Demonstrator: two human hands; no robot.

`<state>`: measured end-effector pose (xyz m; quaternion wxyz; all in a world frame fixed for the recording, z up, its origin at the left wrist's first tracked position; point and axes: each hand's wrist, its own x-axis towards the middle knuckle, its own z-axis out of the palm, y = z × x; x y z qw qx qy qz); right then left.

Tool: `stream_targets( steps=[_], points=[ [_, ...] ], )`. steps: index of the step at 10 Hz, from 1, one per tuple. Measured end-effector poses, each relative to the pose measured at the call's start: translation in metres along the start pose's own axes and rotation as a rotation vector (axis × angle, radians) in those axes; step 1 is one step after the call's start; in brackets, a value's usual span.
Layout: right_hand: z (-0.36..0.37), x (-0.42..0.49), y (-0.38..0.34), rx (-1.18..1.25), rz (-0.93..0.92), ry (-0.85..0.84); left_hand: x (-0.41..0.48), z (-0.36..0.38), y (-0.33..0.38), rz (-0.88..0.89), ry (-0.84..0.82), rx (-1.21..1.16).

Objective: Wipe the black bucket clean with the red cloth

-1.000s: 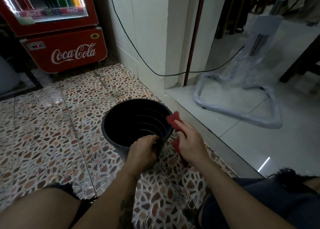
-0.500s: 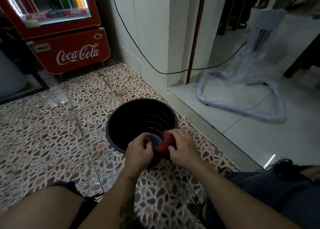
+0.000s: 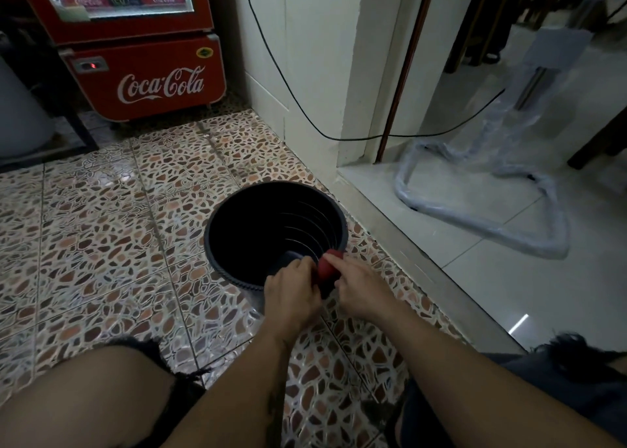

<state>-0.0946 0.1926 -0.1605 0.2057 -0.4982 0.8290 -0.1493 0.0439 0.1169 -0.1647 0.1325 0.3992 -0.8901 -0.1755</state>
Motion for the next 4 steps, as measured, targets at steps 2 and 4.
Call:
stream_targets(
  steps=[2,4],
  points=[
    [-0.001,0.085,-0.027,0.027,-0.097,-0.114,0.066,-0.013,-0.038,-0.069,0.036,0.095],
    [-0.032,0.175,-0.016,0.175,-0.175,-0.095,0.155,-0.046,-0.078,0.047,-0.055,0.159]
  ],
)
